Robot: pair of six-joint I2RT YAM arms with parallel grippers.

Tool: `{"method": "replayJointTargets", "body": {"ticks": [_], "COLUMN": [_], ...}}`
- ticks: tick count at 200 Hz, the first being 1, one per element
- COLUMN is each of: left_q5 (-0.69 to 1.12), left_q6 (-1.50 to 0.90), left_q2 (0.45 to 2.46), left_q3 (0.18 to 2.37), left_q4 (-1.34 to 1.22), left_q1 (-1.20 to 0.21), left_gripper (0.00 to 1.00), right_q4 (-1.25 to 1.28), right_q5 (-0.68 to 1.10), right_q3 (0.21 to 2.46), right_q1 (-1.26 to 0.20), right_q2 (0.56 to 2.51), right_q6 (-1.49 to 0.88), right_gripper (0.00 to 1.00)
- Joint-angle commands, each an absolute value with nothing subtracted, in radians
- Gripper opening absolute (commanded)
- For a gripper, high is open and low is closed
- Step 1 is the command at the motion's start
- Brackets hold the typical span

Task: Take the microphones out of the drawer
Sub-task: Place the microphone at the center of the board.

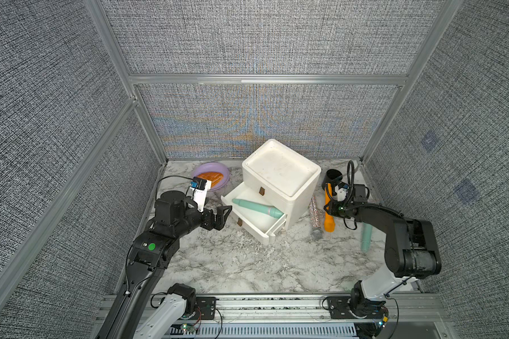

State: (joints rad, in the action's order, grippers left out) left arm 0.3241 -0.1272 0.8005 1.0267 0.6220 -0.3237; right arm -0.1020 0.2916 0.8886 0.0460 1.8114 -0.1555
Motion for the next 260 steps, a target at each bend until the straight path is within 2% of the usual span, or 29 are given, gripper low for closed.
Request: {"method": "replayJointTargets", "body": {"ticks": [1,39,72,126,186,192,202,207,238,260], "left_q5": [0.338,0.341,0.341,0.342,0.361,0.366,0.376,0.383,0.434,0.466], "left_q6": [-0.119,-0.118,-0.116,-0.116,-0.109,-0.106,-0.102,-0.100,-0.080,-0.071], "left_q2": [0.795,0.795,0.792,0.792,0.797,0.795,0.795,0.794,0.800,0.810], "left_q3": [1.022,1.022,1.021,1.019,1.021,1.021,1.020,1.020,1.016,1.013], "left_q4": [0.586,0.589,0.589,0.580,0.585,0.586,0.590,0.594,0.607,0.617], "left_q1": [-0.322,-0.322,-0.322,-0.322,-0.322,-0.322,-0.322,-0.322,-0.323,-0.323], "left_gripper": [1.00,1.00,1.00,1.00,1.00,1.00,1.00,1.00,1.00,1.00], "right_q4": [-0.113,-0.124,-0.139,-0.201,-0.365,-0.390,-0.444,-0.467,-0.523,-0.503], "right_q5": [0.284,0.272,0.266,0.229,0.128,0.116,0.078,0.064,0.069,0.169], "right_q3": [0.903,0.897,0.906,0.953,1.108,1.135,1.195,1.226,1.375,1.450], "right_q1": [0.030,0.017,0.012,0.009,-0.011,-0.012,-0.012,-0.016,-0.046,-0.106], "right_q2": [1.818,1.817,1.814,1.713,1.502,1.488,1.475,1.467,1.410,1.374], "right_q6": [-0.138,-0.140,-0.135,-0.133,-0.108,-0.096,-0.080,-0.070,-0.010,0.047], "right_gripper": [0.23,0.46,0.60,0.65,0.78,0.81,0.94,0.97,0.98,0.98]}}
